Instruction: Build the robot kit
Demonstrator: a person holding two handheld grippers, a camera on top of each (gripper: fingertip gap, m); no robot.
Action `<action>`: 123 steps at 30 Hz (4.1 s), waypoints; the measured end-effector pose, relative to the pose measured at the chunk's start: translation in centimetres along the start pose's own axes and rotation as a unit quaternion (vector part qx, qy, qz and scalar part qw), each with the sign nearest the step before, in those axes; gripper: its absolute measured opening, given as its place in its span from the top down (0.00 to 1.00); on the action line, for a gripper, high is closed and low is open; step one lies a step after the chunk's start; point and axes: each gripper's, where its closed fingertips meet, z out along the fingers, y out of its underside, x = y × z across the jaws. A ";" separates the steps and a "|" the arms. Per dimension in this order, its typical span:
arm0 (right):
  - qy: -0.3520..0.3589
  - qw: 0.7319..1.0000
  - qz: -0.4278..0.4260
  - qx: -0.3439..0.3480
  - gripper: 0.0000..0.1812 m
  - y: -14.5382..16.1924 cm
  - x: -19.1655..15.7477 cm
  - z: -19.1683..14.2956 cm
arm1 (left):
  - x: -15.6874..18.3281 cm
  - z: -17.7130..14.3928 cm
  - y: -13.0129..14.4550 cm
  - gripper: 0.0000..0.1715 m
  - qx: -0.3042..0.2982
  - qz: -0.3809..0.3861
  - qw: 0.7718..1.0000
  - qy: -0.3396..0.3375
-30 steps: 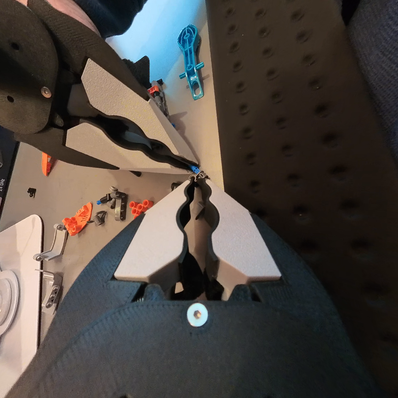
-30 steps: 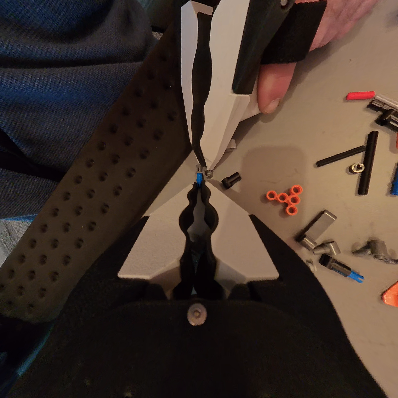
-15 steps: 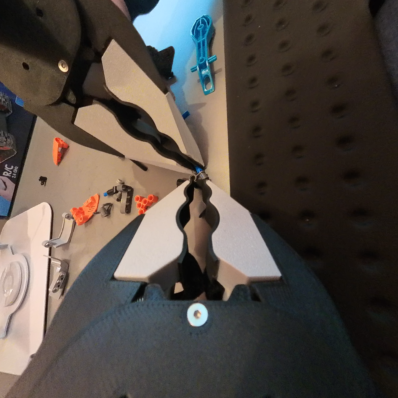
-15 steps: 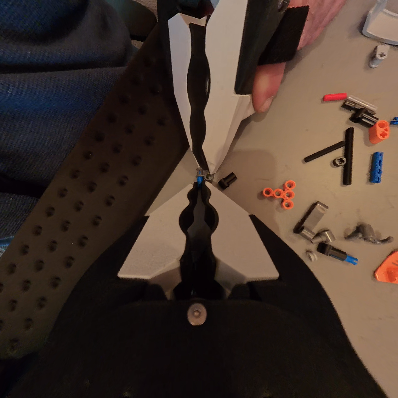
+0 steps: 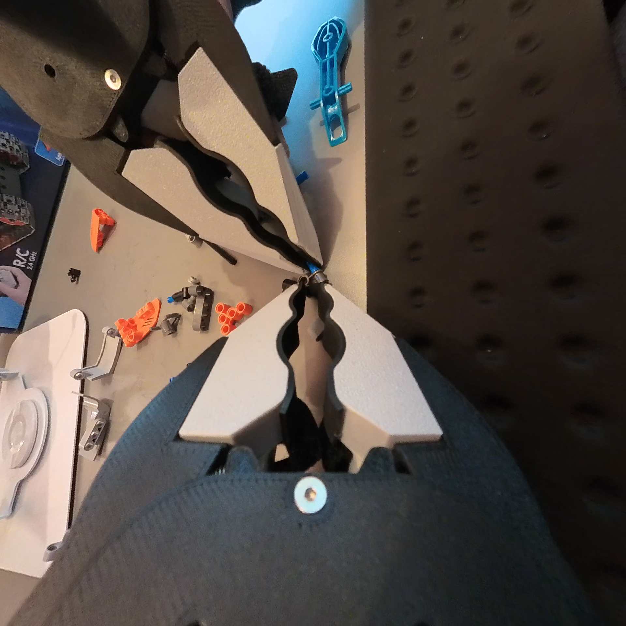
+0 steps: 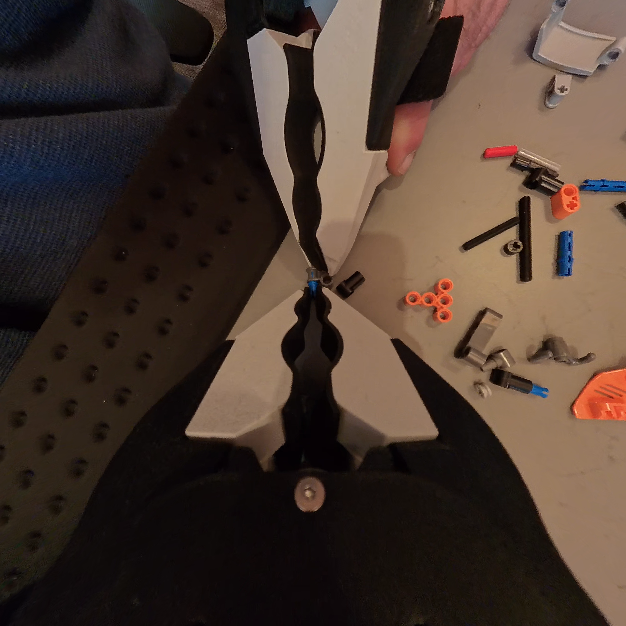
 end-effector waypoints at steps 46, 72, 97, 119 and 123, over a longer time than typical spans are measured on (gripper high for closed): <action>0.297 0.938 -0.099 0.150 0.99 -4.8 2.3 -10.7 | -9.1 -4.5 -7.6 0.92 0.206 -0.119 0.962 -0.133; 0.467 0.865 -0.129 0.131 0.92 -6.0 3.6 -14.8 | -12.5 -6.7 -10.1 0.93 0.314 -0.230 0.911 -0.137; 0.512 0.827 -0.131 0.192 0.97 -7.7 3.1 -17.0 | -13.1 -6.7 -10.6 0.87 0.377 -0.334 0.862 -0.059; 0.269 0.844 0.067 0.459 0.98 -8.6 2.4 -18.5 | -13.5 -7.3 -11.5 0.89 0.382 -0.286 0.873 -0.103; 0.222 0.846 0.084 0.477 0.98 -8.4 2.2 -18.3 | -13.4 -7.3 -12.0 0.89 0.393 -0.285 0.869 -0.093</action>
